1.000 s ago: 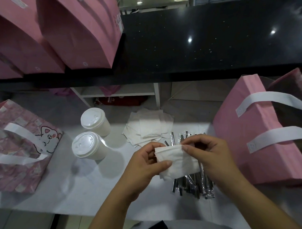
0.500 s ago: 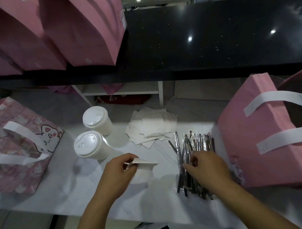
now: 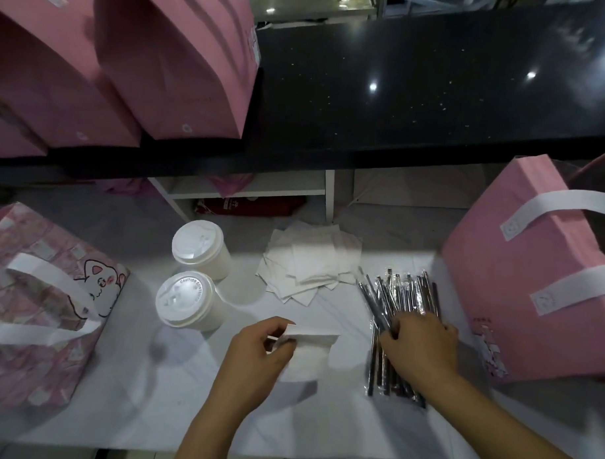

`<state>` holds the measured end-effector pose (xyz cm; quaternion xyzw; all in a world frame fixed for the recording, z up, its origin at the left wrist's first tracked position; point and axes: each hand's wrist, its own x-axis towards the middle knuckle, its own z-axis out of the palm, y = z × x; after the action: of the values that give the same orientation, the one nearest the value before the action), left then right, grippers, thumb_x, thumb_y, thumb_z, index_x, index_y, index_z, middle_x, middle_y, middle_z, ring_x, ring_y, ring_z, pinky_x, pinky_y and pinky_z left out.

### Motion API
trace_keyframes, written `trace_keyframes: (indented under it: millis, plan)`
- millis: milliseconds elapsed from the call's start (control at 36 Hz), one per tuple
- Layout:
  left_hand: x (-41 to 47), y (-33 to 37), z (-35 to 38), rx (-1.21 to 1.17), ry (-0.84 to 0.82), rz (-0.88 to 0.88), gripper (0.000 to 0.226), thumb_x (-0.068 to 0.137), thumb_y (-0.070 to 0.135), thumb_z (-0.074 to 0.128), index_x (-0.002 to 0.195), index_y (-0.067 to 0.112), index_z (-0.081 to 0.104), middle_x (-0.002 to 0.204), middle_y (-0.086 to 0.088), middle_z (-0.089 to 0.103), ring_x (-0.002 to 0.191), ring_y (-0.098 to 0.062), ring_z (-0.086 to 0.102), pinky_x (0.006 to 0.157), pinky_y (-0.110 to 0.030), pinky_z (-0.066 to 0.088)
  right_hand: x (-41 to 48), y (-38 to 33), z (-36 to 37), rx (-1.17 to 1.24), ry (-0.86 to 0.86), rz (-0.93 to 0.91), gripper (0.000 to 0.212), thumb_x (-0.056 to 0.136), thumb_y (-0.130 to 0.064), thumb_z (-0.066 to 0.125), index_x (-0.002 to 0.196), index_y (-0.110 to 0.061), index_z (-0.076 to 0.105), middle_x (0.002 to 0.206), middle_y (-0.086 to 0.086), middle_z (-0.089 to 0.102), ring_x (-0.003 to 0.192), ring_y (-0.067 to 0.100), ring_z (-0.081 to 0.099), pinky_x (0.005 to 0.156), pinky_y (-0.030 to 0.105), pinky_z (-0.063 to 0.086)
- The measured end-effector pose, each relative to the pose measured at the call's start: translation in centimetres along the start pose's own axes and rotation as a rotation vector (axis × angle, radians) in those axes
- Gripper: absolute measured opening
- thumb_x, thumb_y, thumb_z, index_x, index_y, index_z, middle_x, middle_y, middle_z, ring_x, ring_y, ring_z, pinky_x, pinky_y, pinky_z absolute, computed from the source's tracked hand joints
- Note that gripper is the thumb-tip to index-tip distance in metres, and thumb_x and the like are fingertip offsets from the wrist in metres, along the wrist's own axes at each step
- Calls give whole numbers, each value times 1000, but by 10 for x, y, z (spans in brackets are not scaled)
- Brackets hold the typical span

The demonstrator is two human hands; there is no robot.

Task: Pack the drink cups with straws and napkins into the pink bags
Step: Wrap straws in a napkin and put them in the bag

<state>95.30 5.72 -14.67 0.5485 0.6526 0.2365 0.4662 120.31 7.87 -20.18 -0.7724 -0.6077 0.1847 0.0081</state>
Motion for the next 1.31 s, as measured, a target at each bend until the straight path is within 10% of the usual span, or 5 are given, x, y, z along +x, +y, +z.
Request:
trace_keyframes:
  millis: [250, 417, 667, 1028, 1306]
  plan:
    - [14, 6, 3, -165, -53, -22, 27, 93, 7, 65, 89, 32, 75, 90, 2, 77, 83, -25, 73, 76, -44, 59, -1, 23, -9, 454, 66, 148, 21, 83, -24, 67, 64, -24, 59, 55, -10, 63, 52, 14, 59, 53, 30, 48]
    - [27, 15, 13, -306, -94, -58, 37, 91, 0, 65, 94, 34, 78, 93, 3, 79, 83, -17, 75, 65, -23, 55, -5, 32, -13, 783, 36, 164, 28, 84, -11, 73, 63, -27, 63, 46, -10, 54, 38, 6, 45, 41, 23, 41]
    - [43, 25, 30, -397, -122, -87, 37, 88, -5, 66, 98, 29, 79, 96, -2, 79, 86, -24, 75, 63, -27, 56, -19, 27, -35, 1051, -3, 173, 10, 82, 3, 73, 75, 1, 67, 63, 6, 58, 61, 17, 49, 58, 30, 37]
    - [42, 57, 41, -512, -293, -70, 22, 91, -4, 64, 100, 11, 77, 103, -11, 77, 90, -27, 72, 78, -41, 56, -26, 6, -69, 1132, -251, -11, 15, 80, 4, 75, 74, -10, 75, 95, -6, 69, 80, 7, 65, 71, 16, 47]
    - [30, 64, 41, -523, -281, -42, 17, 92, 7, 68, 102, 16, 78, 103, -7, 78, 94, -22, 75, 74, -33, 58, -24, 9, -67, 1149, -370, 12, 15, 82, -3, 76, 82, -18, 78, 69, 8, 72, 57, 15, 64, 48, 20, 46]
